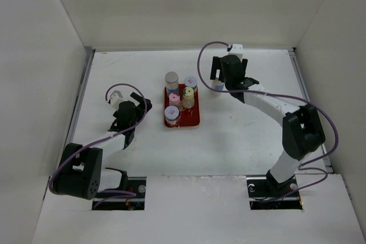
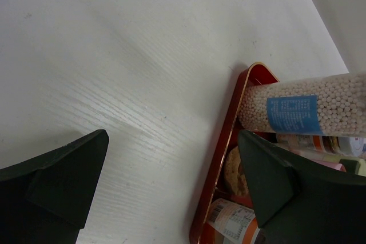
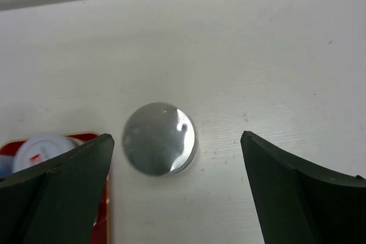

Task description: Organize the condiment bottles

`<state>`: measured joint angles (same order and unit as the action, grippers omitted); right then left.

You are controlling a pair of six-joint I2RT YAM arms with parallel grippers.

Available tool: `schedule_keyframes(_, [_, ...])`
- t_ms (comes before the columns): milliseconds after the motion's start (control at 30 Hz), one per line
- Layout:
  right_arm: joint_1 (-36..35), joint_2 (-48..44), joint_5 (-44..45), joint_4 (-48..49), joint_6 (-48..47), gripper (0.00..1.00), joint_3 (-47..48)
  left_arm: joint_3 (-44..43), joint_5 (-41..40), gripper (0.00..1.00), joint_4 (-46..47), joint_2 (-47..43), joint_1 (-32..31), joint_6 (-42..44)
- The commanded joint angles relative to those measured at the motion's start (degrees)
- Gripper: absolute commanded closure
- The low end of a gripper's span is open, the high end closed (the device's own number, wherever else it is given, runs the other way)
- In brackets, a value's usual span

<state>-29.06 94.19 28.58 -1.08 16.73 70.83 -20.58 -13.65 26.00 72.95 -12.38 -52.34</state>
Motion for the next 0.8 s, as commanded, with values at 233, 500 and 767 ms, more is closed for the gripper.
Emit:
schedule_keyframes(233, [1.51,8.63,-5.90,-0.68,-2.58,0.00,7.83,0.28,-0.15,0.00,2.65,-2.11,0.83,-0.22])
schedule_keyframes(500, [1.33,10.65,-5.02,-0.94,-1.79,0.04,8.45,0.19,-0.06,0.00,2.65,-1.58,0.91,-0.22])
schedule_keyframes(767, [-0.59,2.95,-0.90,3.71,-1.17,0.53,2.40,0.10,0.20,0.00,2.65,-1.49,1.18,-0.13])
